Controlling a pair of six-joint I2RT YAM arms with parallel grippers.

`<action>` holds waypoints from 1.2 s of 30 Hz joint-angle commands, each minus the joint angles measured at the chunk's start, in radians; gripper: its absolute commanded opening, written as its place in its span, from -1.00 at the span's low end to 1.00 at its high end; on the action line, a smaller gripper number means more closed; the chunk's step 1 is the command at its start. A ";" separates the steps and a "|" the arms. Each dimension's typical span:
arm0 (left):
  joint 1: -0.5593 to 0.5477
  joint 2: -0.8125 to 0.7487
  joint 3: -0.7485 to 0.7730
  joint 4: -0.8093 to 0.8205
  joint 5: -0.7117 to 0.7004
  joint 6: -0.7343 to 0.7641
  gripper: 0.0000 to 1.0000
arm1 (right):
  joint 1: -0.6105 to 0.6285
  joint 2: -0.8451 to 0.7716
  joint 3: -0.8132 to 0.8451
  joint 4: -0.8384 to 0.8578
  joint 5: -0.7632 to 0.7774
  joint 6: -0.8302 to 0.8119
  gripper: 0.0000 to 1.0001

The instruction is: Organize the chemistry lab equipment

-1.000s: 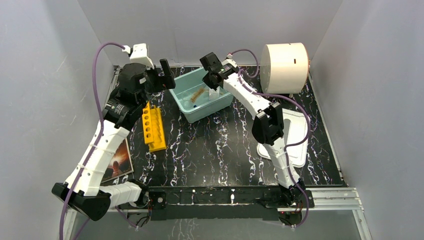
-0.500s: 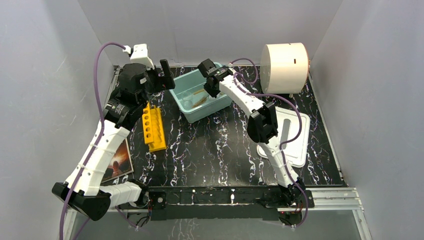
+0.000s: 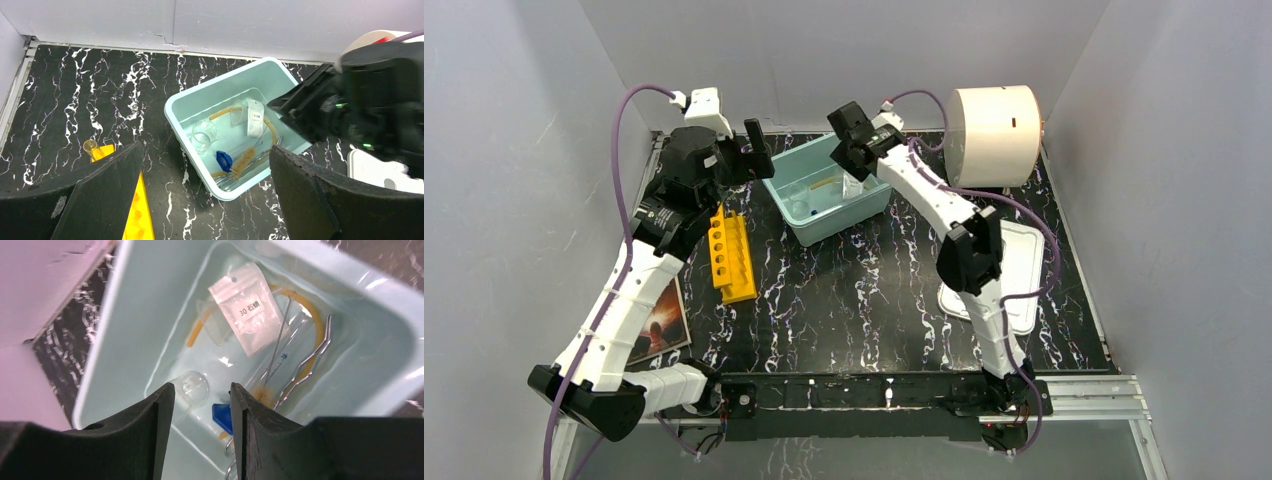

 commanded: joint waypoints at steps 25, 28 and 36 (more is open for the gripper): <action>0.000 -0.009 -0.148 0.087 0.271 0.052 0.97 | -0.008 -1.034 -1.148 0.234 0.320 -0.523 0.13; 0.000 -0.010 -0.158 0.101 0.292 0.044 0.97 | -0.057 -1.047 -1.221 0.211 0.262 -0.485 0.14; 0.000 -0.008 -0.167 0.111 0.296 0.022 0.97 | -0.345 -1.017 -1.380 0.324 -0.135 -0.539 0.15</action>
